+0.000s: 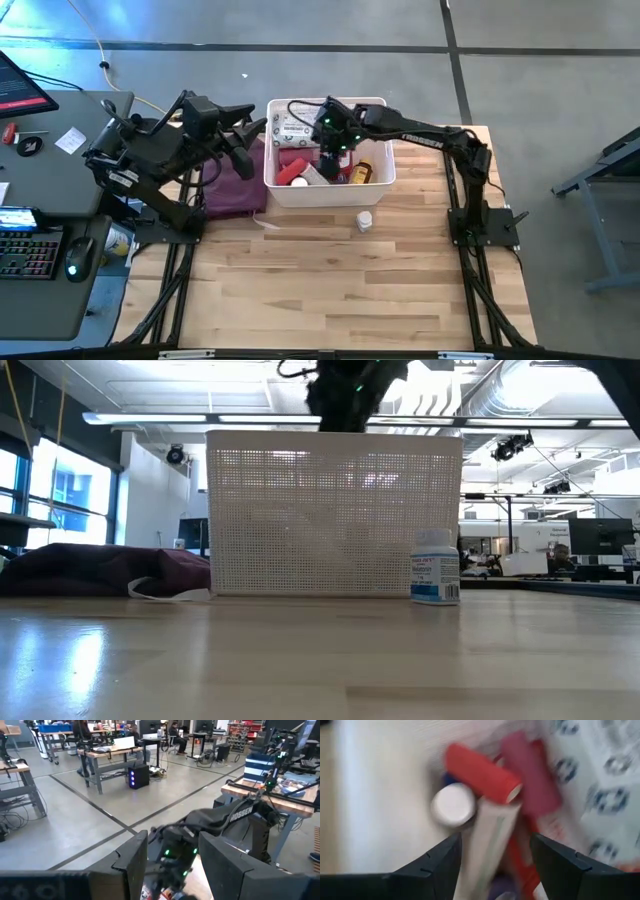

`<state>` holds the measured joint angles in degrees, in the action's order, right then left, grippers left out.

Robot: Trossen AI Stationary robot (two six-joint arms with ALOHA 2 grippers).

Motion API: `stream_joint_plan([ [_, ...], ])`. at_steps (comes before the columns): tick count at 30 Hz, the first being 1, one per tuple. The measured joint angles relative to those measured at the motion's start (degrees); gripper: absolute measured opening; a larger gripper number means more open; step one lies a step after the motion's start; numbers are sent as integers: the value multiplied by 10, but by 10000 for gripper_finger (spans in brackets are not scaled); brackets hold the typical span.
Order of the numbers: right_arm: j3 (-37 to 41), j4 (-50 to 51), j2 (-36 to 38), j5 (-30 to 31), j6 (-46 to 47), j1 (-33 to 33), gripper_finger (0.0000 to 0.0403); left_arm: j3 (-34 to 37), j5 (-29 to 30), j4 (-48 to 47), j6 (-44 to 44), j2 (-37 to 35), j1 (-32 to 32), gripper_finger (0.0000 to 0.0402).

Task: Pick & place medical supplies in basket/bin
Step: Put the white pill bottle into the white bin

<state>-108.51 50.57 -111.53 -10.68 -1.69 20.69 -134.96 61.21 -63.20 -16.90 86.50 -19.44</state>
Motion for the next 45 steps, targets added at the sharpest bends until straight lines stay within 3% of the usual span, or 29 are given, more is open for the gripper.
stream_joint_plan([
  [4, 0, 75, 37, -81, 23, 5, 221, 0, 0, 1, -2, 0, 0, 209],
  [7, 0, 116, 70, -101, 36, 0, 221, 0, 0, 7, -15, 0, 0, 209],
  [16, -1, 155, 175, -18, 166, -60, 222, 0, 59, 30, -8, 0, -1, 209],
  [21, -1, 227, 187, 34, 246, -112, 219, 0, 21, 31, -9, 0, -1, 209],
  [33, 90, 284, 202, 63, 541, -263, 220, 0, -109, 31, -10, 18, -1, 209],
  [39, 187, 255, 202, 53, 590, -318, 220, 1, -168, 29, -10, 38, 0, 209],
  [45, 265, 199, 202, 48, 588, -333, 220, -1, -207, 32, -10, 67, -1, 209],
])
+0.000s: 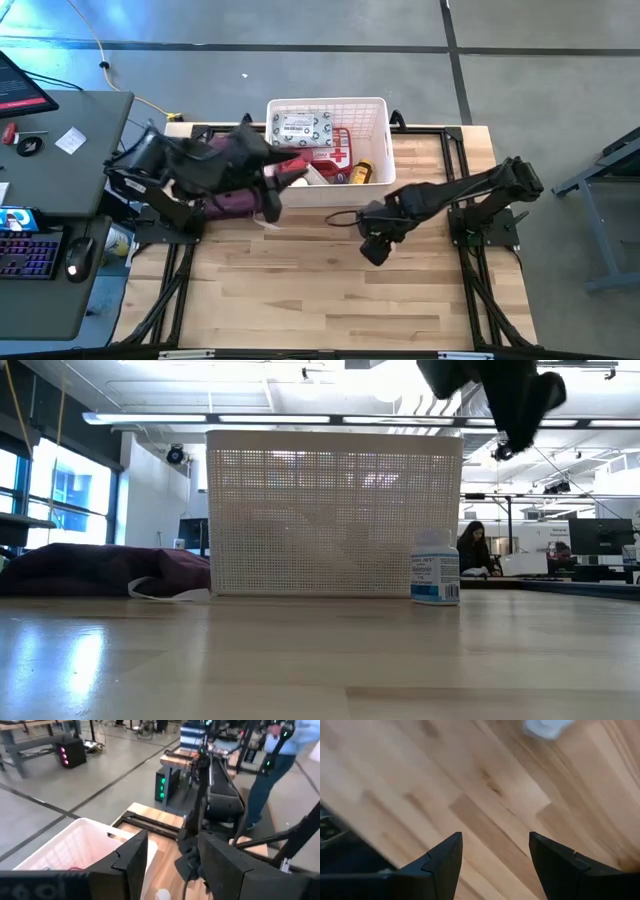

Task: Pick & place medical supplies in basket/bin
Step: Put the white pill bottle into the white bin

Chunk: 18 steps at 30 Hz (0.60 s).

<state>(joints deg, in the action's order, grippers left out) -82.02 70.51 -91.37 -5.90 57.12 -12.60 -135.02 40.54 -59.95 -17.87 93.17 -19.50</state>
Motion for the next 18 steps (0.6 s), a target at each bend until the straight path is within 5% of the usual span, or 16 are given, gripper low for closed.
stream_joint_plan([
  [18, 89, -80, 0, 29, 134, -62, 220, 1, -32, -3, 0, 118, 0, 209],
])
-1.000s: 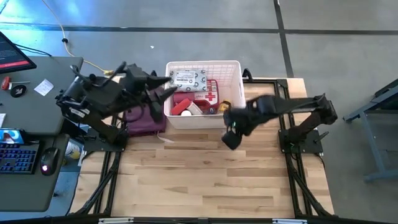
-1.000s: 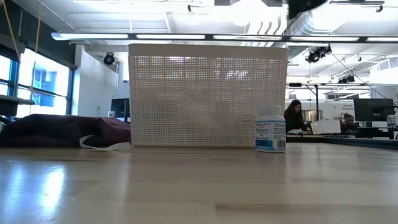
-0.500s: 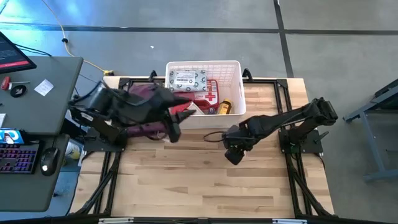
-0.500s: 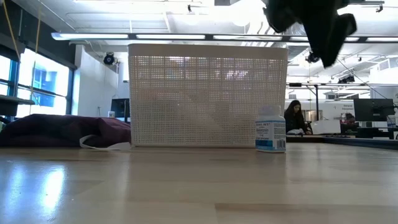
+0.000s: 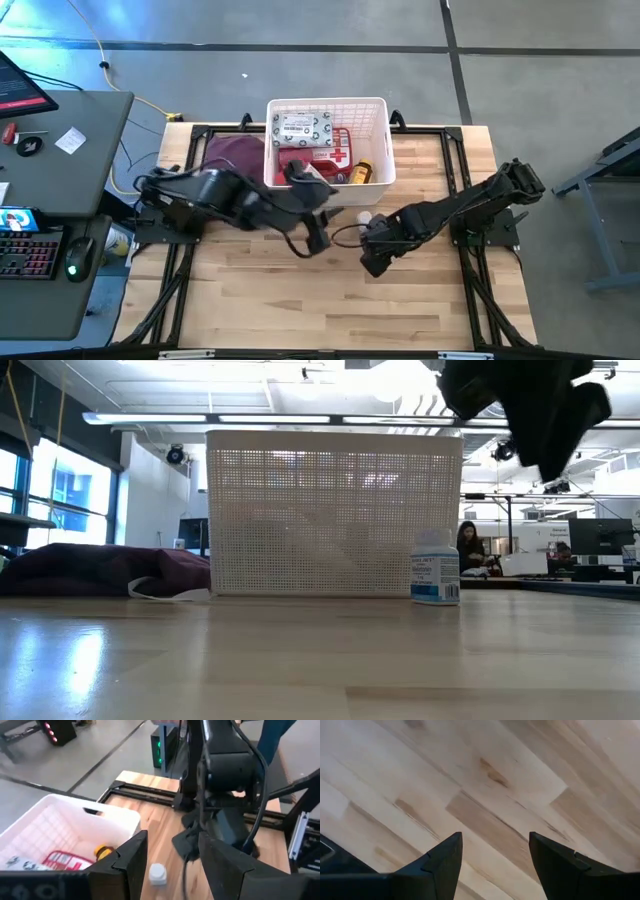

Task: Pick & place medical supplies in basket/bin
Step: Put the white pill bottle into the white bin

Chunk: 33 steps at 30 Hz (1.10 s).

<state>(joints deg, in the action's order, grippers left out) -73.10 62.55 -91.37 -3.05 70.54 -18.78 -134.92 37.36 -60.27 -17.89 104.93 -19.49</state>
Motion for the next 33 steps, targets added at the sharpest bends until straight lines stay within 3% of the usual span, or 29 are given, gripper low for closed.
stream_joint_plan([
  [8, 0, 26, 11, 17, -51, 37, 220, 1, 38, 15, -64, 43, 13, 209],
  [24, 0, 68, 19, 27, -181, 99, 220, -1, 36, 19, -65, 41, 65, 209],
  [33, 0, 82, 19, 19, -195, 120, 220, -1, 37, 19, -64, 41, 74, 209],
])
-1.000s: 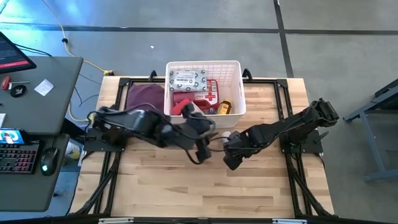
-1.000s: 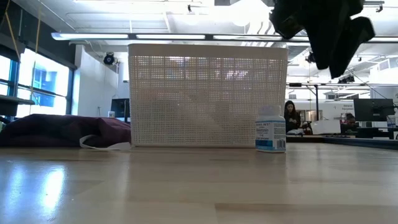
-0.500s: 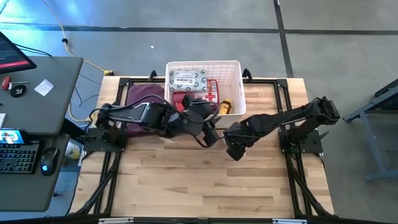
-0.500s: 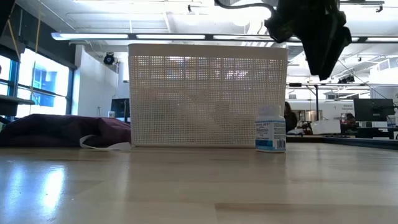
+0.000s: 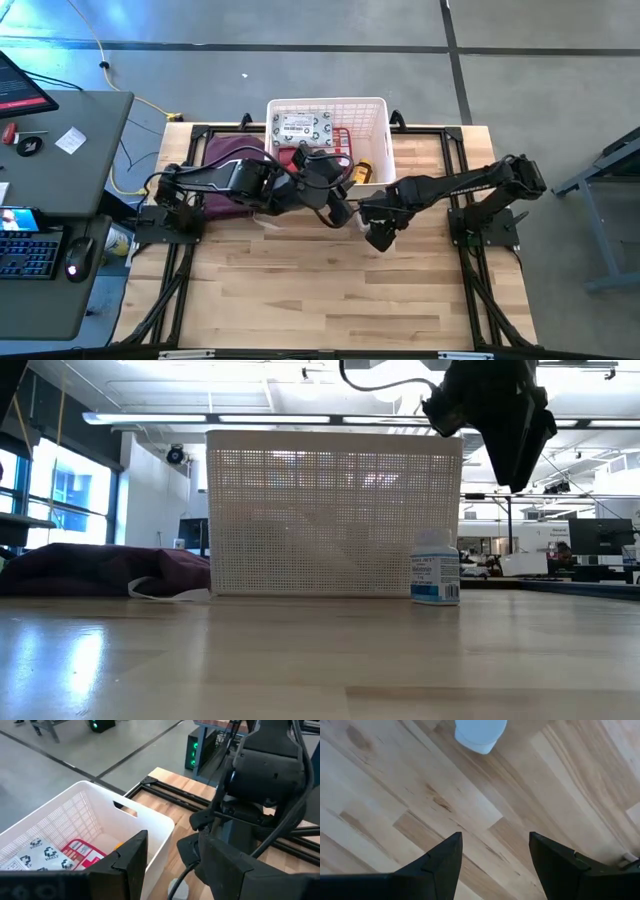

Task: Pick & place medical supplies in basket/bin
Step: Put the white pill bottle into the white bin

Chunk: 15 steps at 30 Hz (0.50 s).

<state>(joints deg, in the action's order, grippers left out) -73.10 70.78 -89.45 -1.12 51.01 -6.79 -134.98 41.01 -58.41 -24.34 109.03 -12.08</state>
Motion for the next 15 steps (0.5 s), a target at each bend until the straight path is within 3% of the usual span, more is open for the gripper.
stream_joint_plan([
  [15, 0, 22, 0, -10, -18, 5, 220, 0, -27, 0, 0, 0, 27, 209],
])
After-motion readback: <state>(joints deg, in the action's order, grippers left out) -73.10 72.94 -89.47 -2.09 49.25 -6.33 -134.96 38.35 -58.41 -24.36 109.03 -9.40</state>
